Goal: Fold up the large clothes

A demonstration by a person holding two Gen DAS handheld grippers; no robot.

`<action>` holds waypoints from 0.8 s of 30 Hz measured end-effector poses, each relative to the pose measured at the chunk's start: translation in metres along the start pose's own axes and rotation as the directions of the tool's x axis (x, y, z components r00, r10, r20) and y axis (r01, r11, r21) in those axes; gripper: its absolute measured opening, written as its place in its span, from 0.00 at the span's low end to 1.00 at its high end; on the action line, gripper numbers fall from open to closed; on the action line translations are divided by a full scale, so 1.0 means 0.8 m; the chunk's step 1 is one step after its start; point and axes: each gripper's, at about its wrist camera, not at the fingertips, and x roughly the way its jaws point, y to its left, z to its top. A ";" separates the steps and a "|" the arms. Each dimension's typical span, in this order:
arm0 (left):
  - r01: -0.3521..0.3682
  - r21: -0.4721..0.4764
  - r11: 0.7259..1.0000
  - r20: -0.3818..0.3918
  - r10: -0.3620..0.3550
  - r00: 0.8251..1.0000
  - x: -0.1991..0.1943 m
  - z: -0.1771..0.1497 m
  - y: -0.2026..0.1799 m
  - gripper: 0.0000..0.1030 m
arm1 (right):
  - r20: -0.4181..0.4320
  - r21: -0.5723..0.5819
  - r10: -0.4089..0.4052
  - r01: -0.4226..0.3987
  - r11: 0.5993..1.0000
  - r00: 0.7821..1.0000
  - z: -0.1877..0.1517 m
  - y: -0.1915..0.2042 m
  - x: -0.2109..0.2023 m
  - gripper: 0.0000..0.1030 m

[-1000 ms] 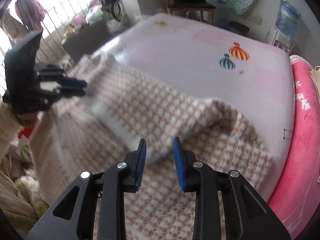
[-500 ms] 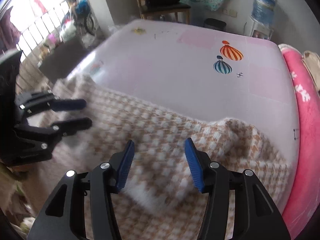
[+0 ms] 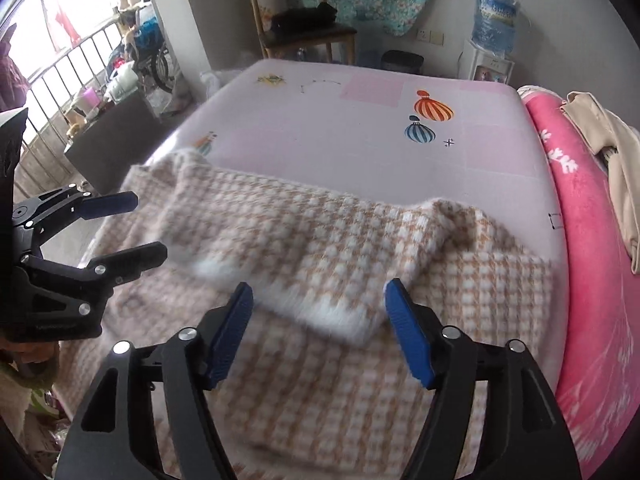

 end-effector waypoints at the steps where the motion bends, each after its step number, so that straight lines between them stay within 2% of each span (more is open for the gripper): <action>1: -0.009 -0.005 1.000 0.006 0.009 1.000 -0.010 -0.005 -0.001 0.70 | 0.009 0.006 0.004 -0.004 1.000 1.000 -0.010 0.007 -0.009 0.71; 3: -0.028 -0.018 0.999 0.022 0.028 0.999 -0.036 -0.022 -0.003 0.74 | 0.024 0.016 0.021 -0.021 1.000 0.999 -0.032 0.020 -0.024 0.72; 6: -0.051 -0.052 0.997 0.036 0.053 0.998 -0.067 -0.053 0.000 0.78 | 0.041 0.052 0.061 -0.063 0.997 0.997 -0.062 0.033 -0.045 0.79; 9: -0.090 -0.074 0.993 0.042 0.094 0.995 -0.089 -0.085 0.000 0.78 | 0.047 0.069 0.086 -0.089 0.994 0.995 -0.097 0.049 -0.060 0.79; 12: -0.112 -0.138 0.984 0.052 0.120 0.991 -0.106 -0.123 0.007 0.79 | 0.040 0.059 0.073 -0.075 0.995 0.997 -0.127 0.062 -0.065 0.79; 20: -0.108 -0.255 0.961 0.062 0.128 0.990 -0.116 -0.202 0.029 0.79 | 0.002 -0.010 0.043 -0.043 0.999 0.999 -0.191 0.083 -0.057 0.79; 22: -0.098 -0.278 0.956 0.067 0.121 0.990 -0.114 -0.214 0.037 0.78 | -0.018 -0.015 0.036 -0.037 0.999 0.999 -0.199 0.084 -0.049 0.79; 24: -0.080 -0.294 0.952 0.064 0.103 0.993 -0.107 -0.219 0.046 0.66 | -0.030 -0.005 0.046 -0.046 0.999 0.998 -0.206 0.081 -0.043 0.79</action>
